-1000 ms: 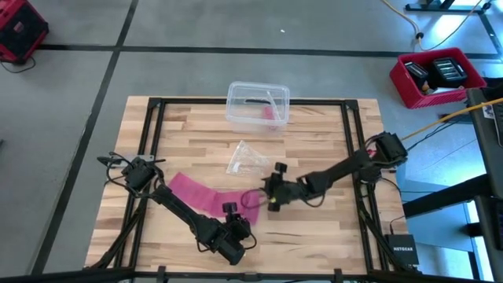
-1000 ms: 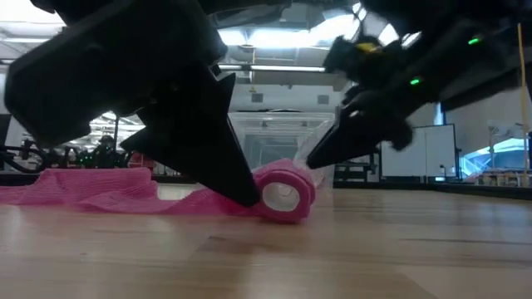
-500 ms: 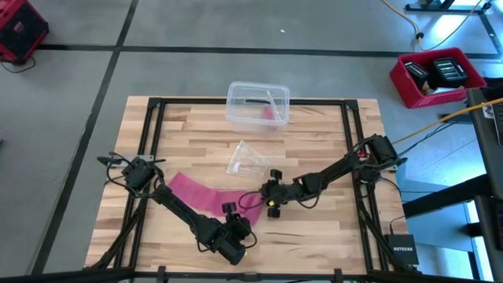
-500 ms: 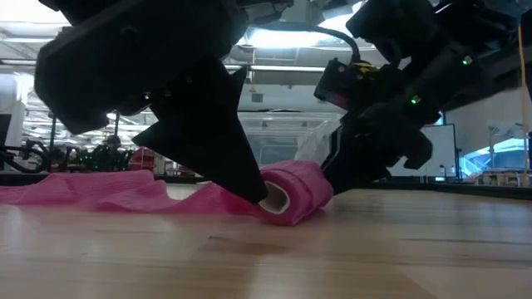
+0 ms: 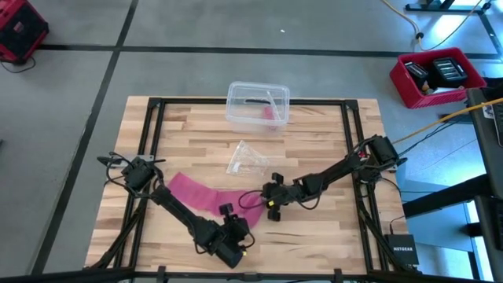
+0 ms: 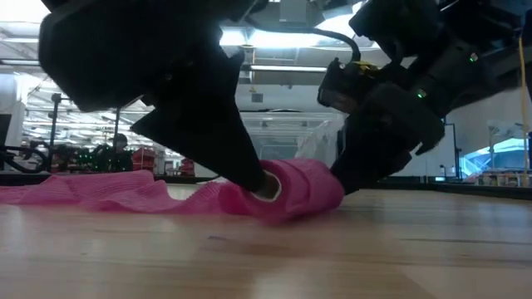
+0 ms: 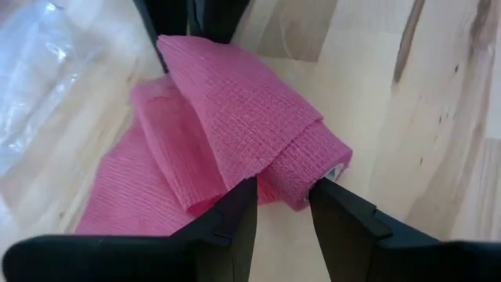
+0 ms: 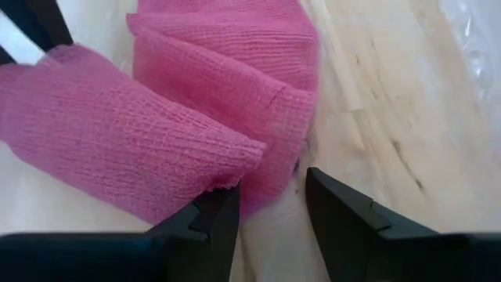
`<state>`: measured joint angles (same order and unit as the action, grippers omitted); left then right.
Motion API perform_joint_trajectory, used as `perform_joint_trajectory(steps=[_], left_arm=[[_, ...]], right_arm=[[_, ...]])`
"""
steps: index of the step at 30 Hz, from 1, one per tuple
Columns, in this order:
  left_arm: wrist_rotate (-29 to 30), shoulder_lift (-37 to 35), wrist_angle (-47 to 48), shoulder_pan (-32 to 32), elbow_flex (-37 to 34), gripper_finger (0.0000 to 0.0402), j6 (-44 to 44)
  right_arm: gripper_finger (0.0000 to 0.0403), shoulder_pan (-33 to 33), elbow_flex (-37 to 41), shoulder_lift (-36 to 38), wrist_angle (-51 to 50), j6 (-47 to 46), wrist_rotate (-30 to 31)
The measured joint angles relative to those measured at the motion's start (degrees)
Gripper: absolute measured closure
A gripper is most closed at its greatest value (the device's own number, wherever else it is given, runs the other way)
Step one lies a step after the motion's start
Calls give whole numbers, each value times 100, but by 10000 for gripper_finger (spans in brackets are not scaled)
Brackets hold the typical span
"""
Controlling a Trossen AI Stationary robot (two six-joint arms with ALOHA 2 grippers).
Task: Roll bandage
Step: Roll the pink bandage
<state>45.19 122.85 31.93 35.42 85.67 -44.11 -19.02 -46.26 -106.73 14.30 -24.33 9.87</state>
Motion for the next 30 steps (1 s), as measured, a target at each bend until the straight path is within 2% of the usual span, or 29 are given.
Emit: perform_joint_trajectory(steps=[10, 14, 16, 19, 21, 26, 30], left_arm=[[778, 0, -65, 11, 3, 290, -129], [886, 0, -141, 11, 11, 295, -43], [886, 0, -134, 12, 11, 313, 38], [1006, 0, -91, 70, 8, 362, 236], [1101, 0, -61, 121, 7, 388, 312], [1024, -61, -75, 264, 345, 382, 740], [940, -364, -101, 384, 746, 394, 1368]], right_arm=[[251, 10, -29, 17, -88, -550, -345], [251, 8, -61, 17, -129, -571, -356], [251, 8, -63, 17, -139, -573, -330], [251, -2, -74, 104, -346, -560, -276], [251, -26, -74, 290, -735, -516, -297], [251, -44, -84, 1204, -1927, -309, -460], [251, -199, -83, 2152, -3036, -254, -569]])
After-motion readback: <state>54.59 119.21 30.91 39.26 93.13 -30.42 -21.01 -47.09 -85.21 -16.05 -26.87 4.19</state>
